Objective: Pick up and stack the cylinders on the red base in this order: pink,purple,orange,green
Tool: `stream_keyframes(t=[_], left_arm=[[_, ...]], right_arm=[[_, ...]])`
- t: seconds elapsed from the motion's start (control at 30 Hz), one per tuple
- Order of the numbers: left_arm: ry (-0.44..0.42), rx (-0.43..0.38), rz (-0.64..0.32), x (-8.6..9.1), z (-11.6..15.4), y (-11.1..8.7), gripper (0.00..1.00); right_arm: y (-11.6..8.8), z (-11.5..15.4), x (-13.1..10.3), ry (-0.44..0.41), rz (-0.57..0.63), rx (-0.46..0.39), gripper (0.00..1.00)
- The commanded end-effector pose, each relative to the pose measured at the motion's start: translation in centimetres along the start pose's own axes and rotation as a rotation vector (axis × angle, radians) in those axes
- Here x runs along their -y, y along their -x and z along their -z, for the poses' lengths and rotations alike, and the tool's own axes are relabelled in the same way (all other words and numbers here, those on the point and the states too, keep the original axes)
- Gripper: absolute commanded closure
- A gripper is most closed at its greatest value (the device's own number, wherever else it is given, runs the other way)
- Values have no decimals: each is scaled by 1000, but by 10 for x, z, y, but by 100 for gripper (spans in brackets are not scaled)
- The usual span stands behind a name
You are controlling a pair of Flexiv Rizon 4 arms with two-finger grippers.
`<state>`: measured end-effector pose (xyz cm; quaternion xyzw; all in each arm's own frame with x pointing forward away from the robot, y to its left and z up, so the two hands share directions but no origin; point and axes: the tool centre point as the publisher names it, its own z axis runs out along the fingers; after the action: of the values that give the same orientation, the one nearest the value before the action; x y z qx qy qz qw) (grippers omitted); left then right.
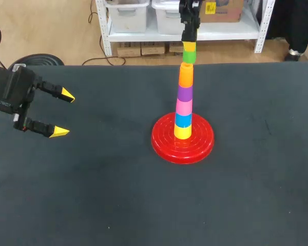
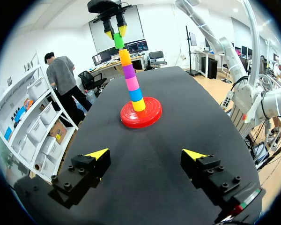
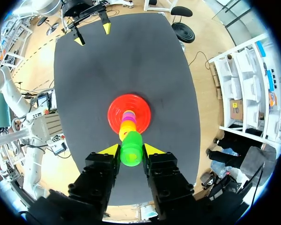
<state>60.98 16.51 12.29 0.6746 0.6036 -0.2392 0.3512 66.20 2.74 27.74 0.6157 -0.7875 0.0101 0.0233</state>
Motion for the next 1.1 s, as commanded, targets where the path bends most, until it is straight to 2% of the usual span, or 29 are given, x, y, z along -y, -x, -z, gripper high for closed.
stream_keyframes(t=[0.03,0.3,0.63,1.1], left_arm=[[1,3,-3,0,0,-1,0],[1,3,-3,0,0,-1,0],[1,3,-3,0,0,-1,0],[1,3,-3,0,0,-1,0]], right_arm=[[1,-5,4,21,1,-1,100],[0,-7,3,29,4,1,100],[2,5,-5,3,21,7,100],[0,-6,-6,48,21,-9,100]])
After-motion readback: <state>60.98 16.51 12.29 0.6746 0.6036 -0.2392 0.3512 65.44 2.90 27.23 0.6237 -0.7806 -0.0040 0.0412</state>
